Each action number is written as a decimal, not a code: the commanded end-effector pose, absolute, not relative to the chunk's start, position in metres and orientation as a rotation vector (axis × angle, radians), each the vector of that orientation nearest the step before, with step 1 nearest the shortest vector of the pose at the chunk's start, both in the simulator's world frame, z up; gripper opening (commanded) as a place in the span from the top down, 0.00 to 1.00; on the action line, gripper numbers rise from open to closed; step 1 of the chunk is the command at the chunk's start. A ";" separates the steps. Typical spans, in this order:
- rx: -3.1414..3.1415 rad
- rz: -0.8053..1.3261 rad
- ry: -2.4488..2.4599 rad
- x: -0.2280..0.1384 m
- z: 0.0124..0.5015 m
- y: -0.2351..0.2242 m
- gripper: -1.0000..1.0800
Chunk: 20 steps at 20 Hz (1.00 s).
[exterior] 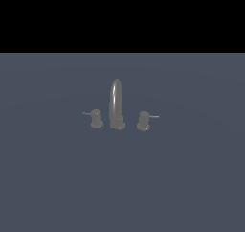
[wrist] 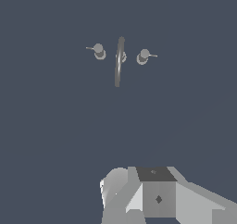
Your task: Turn on the faucet by rotating a designated handle.
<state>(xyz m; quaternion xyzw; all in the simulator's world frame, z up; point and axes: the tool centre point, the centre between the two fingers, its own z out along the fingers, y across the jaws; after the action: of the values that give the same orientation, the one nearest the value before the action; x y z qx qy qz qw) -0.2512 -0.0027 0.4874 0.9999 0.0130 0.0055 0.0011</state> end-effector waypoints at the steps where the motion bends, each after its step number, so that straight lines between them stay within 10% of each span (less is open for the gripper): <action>1: 3.139 0.017 0.041 -0.251 0.487 -0.003 1.00; 20: 3.130 0.015 -0.254 -0.236 0.440 0.036 1.00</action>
<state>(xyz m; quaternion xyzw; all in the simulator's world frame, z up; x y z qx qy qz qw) -0.2381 0.0309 0.4472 0.9977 -0.0670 0.0049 0.0008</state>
